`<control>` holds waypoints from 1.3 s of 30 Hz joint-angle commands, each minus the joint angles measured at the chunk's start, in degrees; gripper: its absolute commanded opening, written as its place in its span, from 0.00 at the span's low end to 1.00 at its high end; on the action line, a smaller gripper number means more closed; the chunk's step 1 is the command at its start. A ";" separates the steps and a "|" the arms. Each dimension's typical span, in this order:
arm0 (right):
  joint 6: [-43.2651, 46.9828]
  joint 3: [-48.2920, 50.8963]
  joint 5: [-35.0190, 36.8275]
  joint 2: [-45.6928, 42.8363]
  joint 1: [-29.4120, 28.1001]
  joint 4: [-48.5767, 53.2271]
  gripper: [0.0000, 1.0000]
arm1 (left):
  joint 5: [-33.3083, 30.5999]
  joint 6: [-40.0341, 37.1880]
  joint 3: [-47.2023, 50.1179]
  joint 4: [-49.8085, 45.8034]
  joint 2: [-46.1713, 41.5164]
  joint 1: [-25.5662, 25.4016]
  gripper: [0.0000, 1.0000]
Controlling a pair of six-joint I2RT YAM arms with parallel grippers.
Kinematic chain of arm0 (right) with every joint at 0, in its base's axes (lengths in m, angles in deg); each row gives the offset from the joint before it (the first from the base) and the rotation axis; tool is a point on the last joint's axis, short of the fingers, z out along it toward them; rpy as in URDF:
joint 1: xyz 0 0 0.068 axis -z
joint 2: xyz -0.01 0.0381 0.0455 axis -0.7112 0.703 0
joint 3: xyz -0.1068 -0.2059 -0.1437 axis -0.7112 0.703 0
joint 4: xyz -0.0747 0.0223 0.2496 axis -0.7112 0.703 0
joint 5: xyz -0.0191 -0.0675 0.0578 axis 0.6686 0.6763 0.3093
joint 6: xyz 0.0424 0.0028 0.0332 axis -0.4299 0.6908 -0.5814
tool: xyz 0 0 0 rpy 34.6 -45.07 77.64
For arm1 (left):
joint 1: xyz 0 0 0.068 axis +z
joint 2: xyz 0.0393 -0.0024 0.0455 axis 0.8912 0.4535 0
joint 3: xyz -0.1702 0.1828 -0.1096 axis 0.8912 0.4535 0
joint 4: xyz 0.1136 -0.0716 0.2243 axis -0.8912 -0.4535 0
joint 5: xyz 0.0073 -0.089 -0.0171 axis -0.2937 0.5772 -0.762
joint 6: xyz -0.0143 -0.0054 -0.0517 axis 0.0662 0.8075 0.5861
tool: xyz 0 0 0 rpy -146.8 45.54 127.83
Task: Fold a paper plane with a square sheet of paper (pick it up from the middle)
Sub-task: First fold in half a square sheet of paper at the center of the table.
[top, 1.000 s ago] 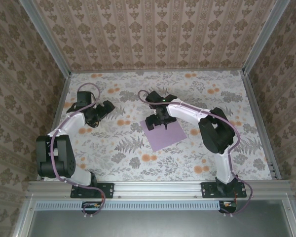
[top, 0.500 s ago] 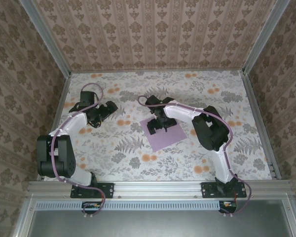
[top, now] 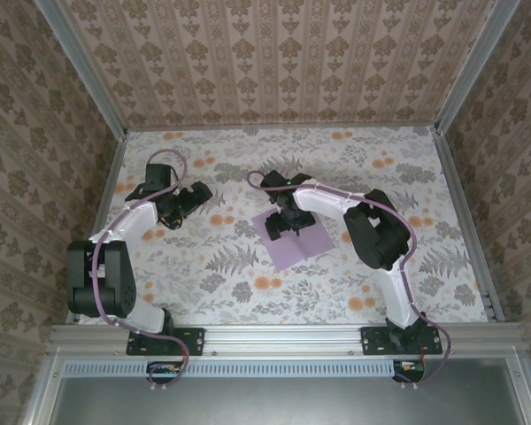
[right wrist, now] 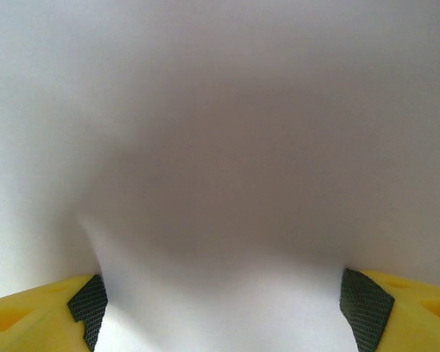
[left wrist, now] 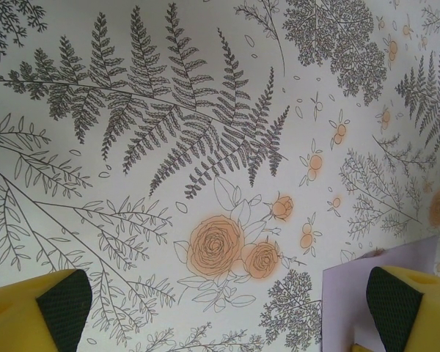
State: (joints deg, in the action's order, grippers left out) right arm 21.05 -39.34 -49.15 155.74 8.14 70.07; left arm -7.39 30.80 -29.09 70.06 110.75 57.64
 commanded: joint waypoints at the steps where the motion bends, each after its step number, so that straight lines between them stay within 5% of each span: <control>1: -0.42 3.74 0.86 4.87 1.67 1.78 0.85 | 0.59 -0.35 -0.36 -0.63 0.69 -0.29 1.00; 11: -2.08 4.25 -5.81 -0.28 2.64 -1.54 0.72 | 2.60 0.10 0.33 0.83 0.54 -0.59 1.00; 20: -13.56 12.69 -31.63 -12.16 5.37 -23.73 0.42 | 11.37 3.11 4.21 11.86 1.21 -4.90 0.96; 29: -24.06 20.37 -46.01 -17.12 10.14 -40.00 0.38 | 20.46 7.66 7.56 26.49 2.90 -8.31 0.92; 39: -19.84 21.56 -41.94 -12.56 13.46 -32.24 0.42 | 23.44 8.90 5.97 30.33 7.25 -12.64 0.86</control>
State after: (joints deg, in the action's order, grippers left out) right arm -1.03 -17.79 -92.76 141.84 21.08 33.59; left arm 13.95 38.82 -21.94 98.70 116.07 46.19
